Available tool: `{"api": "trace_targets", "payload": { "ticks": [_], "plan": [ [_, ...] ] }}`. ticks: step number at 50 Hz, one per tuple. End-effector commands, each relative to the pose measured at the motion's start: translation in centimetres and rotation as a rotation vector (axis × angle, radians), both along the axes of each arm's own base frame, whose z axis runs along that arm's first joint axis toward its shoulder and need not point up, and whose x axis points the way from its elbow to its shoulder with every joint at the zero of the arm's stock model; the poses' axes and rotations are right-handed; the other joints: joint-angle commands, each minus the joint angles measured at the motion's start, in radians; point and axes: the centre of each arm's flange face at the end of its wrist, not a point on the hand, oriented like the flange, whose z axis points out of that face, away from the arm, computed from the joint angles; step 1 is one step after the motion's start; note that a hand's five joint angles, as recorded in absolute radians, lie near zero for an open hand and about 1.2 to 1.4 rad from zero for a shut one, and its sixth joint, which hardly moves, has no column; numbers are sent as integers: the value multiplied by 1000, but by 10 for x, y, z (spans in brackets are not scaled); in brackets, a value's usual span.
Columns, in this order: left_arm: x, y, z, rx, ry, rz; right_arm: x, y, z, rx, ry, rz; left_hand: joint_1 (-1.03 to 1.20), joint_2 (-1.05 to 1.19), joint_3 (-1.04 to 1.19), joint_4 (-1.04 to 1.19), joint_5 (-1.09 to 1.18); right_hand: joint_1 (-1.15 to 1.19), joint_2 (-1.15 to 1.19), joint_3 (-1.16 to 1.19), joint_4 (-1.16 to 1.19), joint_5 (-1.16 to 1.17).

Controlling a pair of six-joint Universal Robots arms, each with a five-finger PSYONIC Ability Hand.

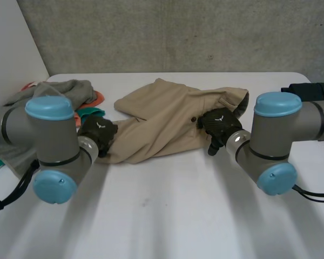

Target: Fold the laundry.

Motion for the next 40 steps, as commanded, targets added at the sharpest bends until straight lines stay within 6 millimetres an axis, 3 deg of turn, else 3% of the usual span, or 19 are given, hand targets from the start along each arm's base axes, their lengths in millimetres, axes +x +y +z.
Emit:
{"api": "trace_targets", "payload": {
  "ticks": [1,6,15,20,22,26,30,34,35,38,40],
  "plan": [
    [-8,-5,14,-31,57,7,13,-18,-11,-48,-9,6,249,202,210,203,233,7,27,23,35,62],
    [-6,-12,17,-42,69,23,19,-28,-19,-73,-20,7,249,202,210,203,233,74,95,91,103,130],
    [-7,-9,41,-52,152,28,28,-45,-31,-126,-50,-4,249,202,210,203,233,227,247,243,255,282],
    [-8,-10,36,-41,153,28,32,-49,-31,-147,-62,-9,249,202,210,203,233,546,567,563,575,601],
    [-7,-11,35,-37,155,31,33,-50,-31,-152,-71,-8,249,202,210,203,233,813,834,830,842,868],
    [-5,-13,42,-46,164,38,33,-53,-25,-167,-91,-18,249,202,210,203,233,864,885,881,893,920],
    [-1,-9,68,-77,208,43,25,-53,4,-179,-107,-38,249,202,210,203,233,864,885,881,893,920],
    [4,1,110,-129,298,41,10,-47,51,-164,-103,-45,249,202,210,203,233,864,885,881,893,920],
    [6,7,131,-160,344,42,2,-43,73,-153,-100,-43,249,202,210,203,233,864,885,881,893,920],
    [11,16,161,-205,411,42,-11,-33,110,-148,-101,-29,249,202,210,203,233,864,885,881,893,920],
    [16,27,193,-262,478,36,-25,-25,148,-165,-113,-26,249,202,210,203,233,864,885,881,893,920]
  ]
}}
